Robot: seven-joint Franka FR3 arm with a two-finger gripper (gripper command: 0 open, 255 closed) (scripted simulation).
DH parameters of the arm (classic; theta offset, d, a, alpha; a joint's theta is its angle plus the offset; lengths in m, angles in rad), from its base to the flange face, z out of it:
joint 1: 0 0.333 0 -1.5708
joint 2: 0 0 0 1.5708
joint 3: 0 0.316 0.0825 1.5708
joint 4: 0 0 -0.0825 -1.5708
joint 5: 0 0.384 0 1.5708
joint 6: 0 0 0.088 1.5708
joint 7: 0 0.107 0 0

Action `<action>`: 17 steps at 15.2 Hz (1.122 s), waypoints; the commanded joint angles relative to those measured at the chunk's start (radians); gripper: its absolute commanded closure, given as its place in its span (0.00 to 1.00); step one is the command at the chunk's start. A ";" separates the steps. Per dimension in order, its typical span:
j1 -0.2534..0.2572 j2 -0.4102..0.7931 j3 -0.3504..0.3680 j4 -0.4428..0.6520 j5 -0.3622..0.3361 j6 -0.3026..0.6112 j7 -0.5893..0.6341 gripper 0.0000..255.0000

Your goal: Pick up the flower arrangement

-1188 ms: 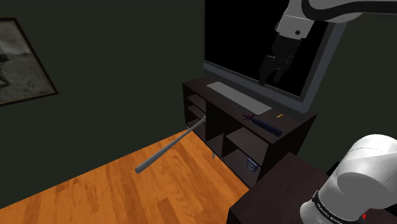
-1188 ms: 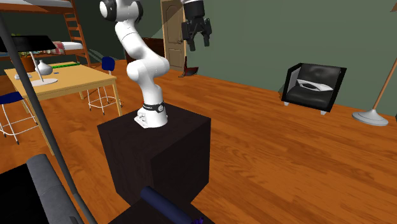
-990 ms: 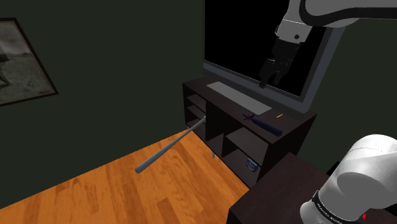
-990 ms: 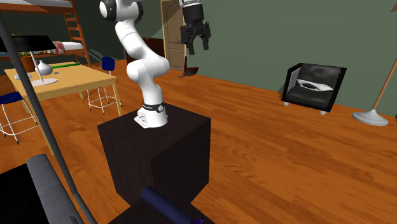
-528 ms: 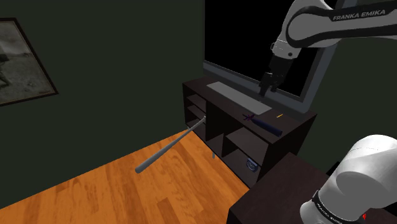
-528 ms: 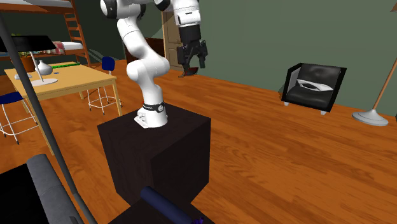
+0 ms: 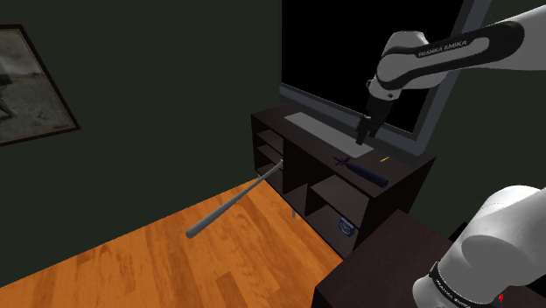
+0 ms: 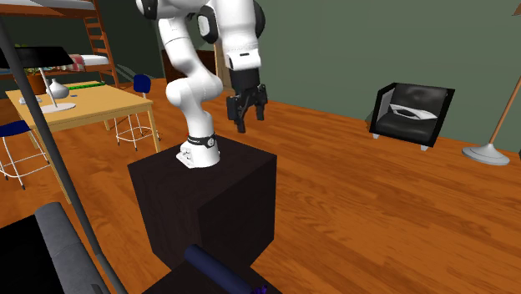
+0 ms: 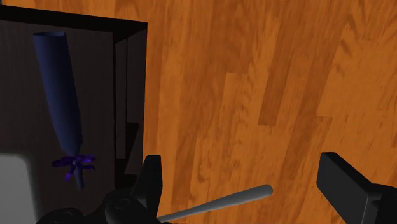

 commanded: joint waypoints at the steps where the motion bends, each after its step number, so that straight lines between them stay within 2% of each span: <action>1: 0.000 0.063 -0.034 0.006 0.001 0.050 -0.052 0.00; 8: 0.007 0.317 -0.135 0.074 0.066 0.195 -0.246 0.00; 13: -0.008 0.524 -0.172 0.164 0.172 0.269 -0.408 0.00; 17: -0.051 0.693 -0.165 0.260 0.265 0.303 -0.531 0.00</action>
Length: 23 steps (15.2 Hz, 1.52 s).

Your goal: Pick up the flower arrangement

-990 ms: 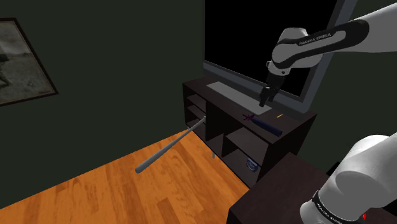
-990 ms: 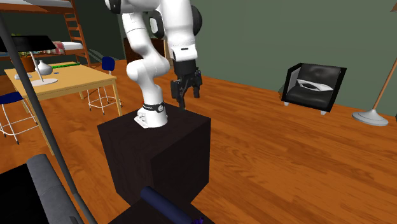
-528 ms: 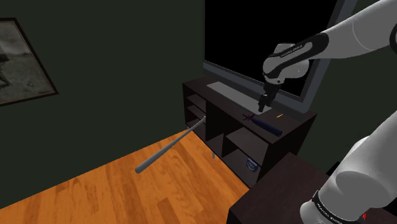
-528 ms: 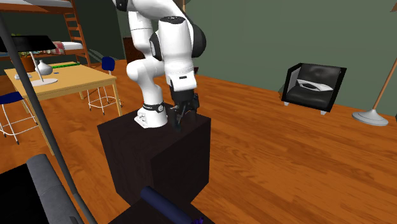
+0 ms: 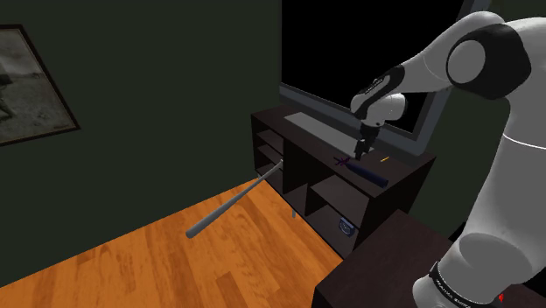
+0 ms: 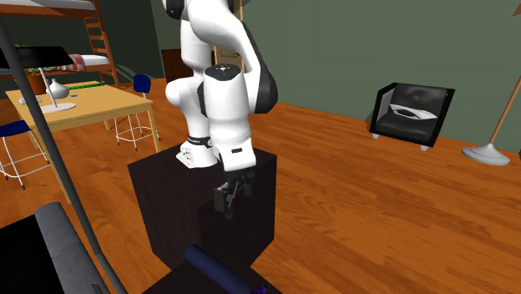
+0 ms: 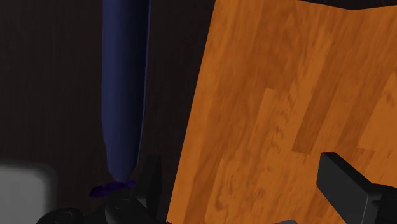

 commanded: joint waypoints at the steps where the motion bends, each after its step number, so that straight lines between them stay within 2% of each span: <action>1: -0.028 0.087 0.008 0.054 0.046 0.014 -0.063 0.00; 5: -0.094 0.249 0.041 0.176 0.112 0.027 -0.154 0.00; 10: -0.178 0.446 0.084 0.357 0.156 0.023 -0.229 0.00; 20: -0.207 0.539 0.119 0.391 0.190 0.081 -0.253 0.00; 21: -0.207 0.539 0.118 0.391 0.190 0.080 -0.253 1.00; 23: -0.207 0.539 0.118 0.392 0.190 0.080 -0.253 1.00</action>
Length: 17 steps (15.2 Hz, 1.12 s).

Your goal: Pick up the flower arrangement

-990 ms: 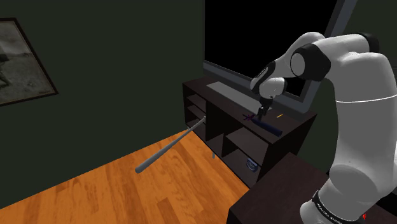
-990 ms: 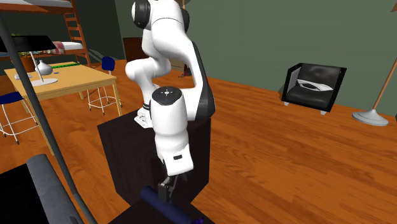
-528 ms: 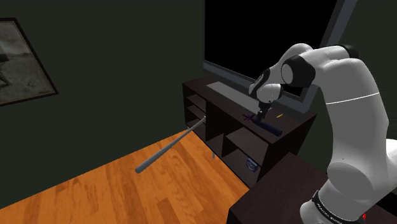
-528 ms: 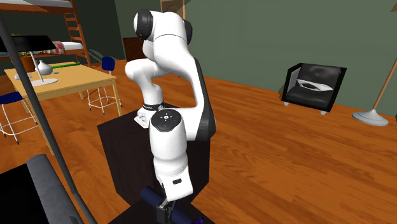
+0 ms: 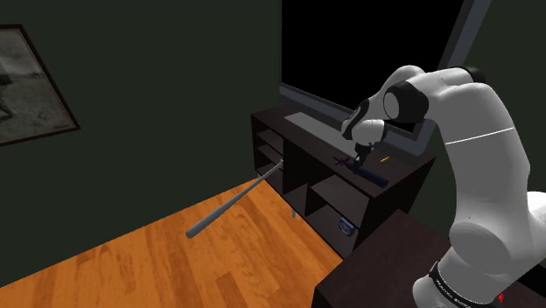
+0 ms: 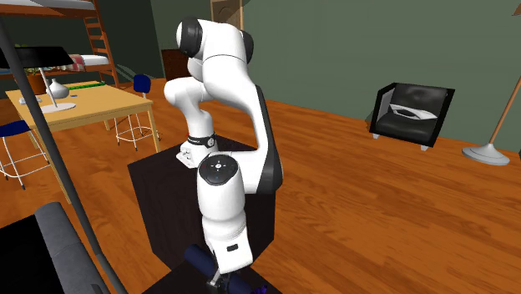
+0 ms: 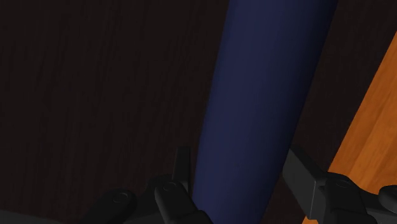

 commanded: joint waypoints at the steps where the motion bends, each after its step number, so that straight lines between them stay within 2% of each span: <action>1: 0.000 0.001 0.000 0.000 0.000 0.000 0.000 1.00; 7: 0.000 0.001 0.001 -0.001 0.001 0.002 0.000 1.00; 17: 0.030 -0.102 -0.040 -0.024 -0.044 -0.077 0.027 1.00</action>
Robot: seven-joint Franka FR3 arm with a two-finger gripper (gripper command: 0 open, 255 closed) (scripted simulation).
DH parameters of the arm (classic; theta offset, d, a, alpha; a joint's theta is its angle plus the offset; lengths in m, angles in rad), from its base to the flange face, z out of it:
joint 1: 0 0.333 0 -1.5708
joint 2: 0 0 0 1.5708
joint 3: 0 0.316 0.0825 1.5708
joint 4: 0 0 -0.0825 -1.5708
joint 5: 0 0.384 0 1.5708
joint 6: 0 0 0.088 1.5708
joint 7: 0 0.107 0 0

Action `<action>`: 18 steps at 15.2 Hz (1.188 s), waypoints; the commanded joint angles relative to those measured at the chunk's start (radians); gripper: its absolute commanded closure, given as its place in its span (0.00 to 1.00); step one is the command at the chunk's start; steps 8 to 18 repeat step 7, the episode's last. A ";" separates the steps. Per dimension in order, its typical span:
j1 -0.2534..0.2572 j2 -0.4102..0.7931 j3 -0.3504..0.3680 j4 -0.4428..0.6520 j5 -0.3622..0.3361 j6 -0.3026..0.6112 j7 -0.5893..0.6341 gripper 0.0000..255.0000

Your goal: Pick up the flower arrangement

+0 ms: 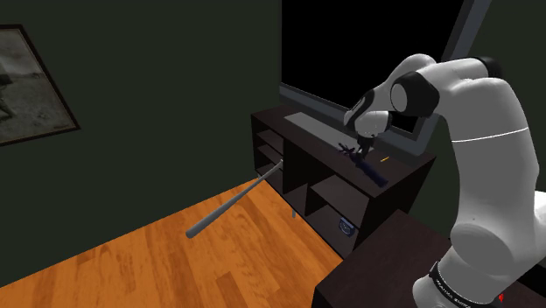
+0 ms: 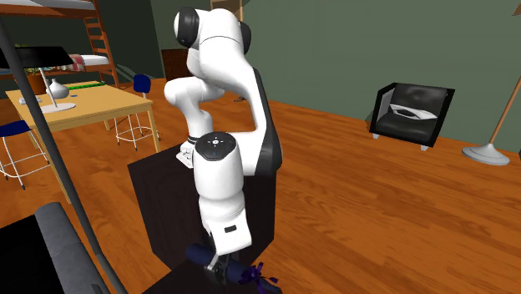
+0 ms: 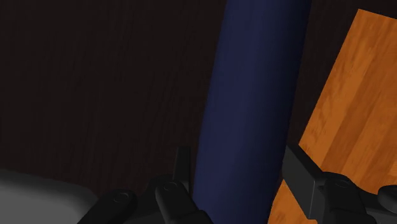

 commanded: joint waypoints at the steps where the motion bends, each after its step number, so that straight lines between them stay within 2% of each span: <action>1: 0.006 -0.017 -0.007 0.005 -0.010 -0.021 0.008 1.00; 5: 0.017 -0.055 -0.023 0.003 -0.029 -0.056 0.020 1.00; 18: 0.017 -0.057 -0.023 0.003 -0.030 -0.057 0.021 1.00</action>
